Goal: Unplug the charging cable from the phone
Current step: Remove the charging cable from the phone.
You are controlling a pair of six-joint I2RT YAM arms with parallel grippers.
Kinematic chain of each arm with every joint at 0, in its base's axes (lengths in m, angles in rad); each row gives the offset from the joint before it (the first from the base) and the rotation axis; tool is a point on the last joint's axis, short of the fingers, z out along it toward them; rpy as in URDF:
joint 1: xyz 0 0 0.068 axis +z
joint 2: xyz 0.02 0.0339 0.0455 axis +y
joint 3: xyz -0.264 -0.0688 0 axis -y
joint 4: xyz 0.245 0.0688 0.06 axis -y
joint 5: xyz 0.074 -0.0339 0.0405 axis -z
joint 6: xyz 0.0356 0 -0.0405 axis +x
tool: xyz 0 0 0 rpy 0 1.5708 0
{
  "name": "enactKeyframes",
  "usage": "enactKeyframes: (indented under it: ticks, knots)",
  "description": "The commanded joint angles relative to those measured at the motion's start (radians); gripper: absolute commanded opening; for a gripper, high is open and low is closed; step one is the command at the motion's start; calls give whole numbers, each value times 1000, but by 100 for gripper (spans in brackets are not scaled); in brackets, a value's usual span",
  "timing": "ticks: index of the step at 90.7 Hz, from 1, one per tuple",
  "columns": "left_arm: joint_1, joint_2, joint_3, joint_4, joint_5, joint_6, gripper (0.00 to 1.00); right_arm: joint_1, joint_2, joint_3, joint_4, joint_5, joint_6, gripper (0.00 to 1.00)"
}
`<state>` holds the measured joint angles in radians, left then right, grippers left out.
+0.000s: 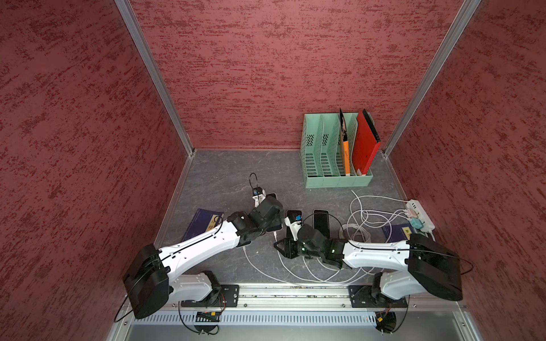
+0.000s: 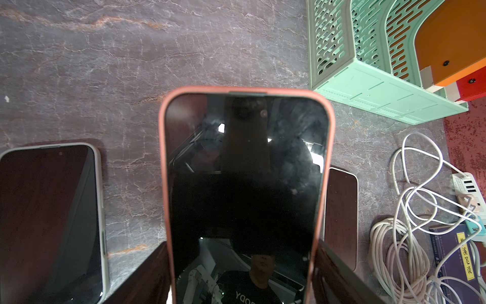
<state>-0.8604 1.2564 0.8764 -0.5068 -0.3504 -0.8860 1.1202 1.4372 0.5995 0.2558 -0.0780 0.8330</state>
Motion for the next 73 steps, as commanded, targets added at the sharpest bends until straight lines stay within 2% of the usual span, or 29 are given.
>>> enactKeyframes:
  ticks: [1,73]
  knots:
    - [-6,-31,0,41,-32,-7,0,0,-1,41,-20,-6,-13,35]
    - [-4,-43,-1,40,-35,-20,0,0,11,66,-36,-28,-41,16]
